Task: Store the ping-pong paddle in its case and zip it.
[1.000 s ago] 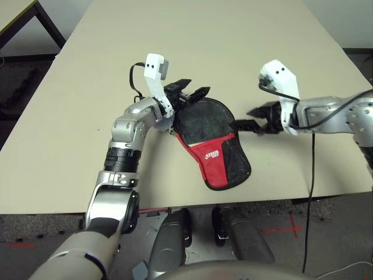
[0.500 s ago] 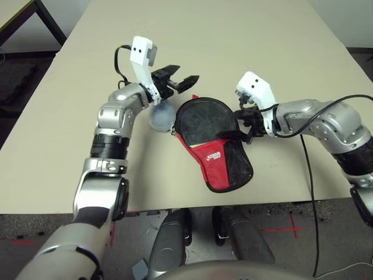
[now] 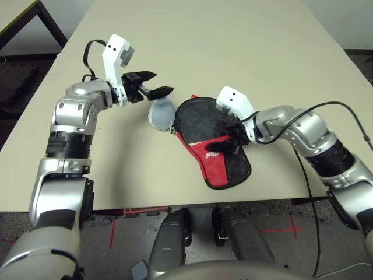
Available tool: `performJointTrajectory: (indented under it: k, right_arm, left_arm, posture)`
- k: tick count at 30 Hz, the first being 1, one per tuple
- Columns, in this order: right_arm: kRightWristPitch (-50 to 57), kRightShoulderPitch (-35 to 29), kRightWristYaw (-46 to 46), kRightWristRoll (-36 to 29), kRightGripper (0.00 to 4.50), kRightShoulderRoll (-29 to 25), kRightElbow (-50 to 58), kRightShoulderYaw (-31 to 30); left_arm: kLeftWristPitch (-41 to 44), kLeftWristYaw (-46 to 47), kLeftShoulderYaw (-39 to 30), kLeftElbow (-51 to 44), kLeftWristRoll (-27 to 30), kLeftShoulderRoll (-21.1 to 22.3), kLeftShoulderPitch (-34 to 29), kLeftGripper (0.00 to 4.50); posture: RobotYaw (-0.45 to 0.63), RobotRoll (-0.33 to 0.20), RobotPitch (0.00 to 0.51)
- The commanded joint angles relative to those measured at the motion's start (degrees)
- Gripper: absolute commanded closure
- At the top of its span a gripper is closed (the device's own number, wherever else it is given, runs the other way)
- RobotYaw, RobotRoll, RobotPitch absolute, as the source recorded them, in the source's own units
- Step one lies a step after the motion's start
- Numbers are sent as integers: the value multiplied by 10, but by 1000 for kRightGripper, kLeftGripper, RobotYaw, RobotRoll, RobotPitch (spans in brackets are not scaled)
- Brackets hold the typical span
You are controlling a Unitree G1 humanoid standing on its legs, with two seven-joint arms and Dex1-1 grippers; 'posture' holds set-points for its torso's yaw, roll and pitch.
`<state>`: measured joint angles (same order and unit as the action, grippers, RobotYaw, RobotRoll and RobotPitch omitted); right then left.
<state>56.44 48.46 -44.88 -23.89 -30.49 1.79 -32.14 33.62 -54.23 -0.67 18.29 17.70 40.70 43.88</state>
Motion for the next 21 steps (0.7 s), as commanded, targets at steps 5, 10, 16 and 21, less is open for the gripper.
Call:
performJointTrajectory:
  k: [5, 10, 16, 21]
  right_arm:
    - [-29, -31, -25, 61, 28, 16, -17, -29]
    - [-35, -37, -35, 84, 28, 25, -18, -24]
    - [-37, -36, -45, 102, 28, 37, -20, -16]
    - [-40, -34, -49, 114, 28, 44, -23, -9]
  left_arm:
    - [22, -19, 33, -35, -23, 24, -41, 0]
    - [14, -16, 55, -26, -52, 30, -56, 0]
    - [-1, 4, 64, 5, -78, 3, -57, 0]
    - [-7, 32, 51, 40, -76, -40, -50, 0]
  posture:
    - [-23, 0, 154]
    - [-30, 0, 156]
    - [-43, 0, 157]
    - [-48, 0, 158]
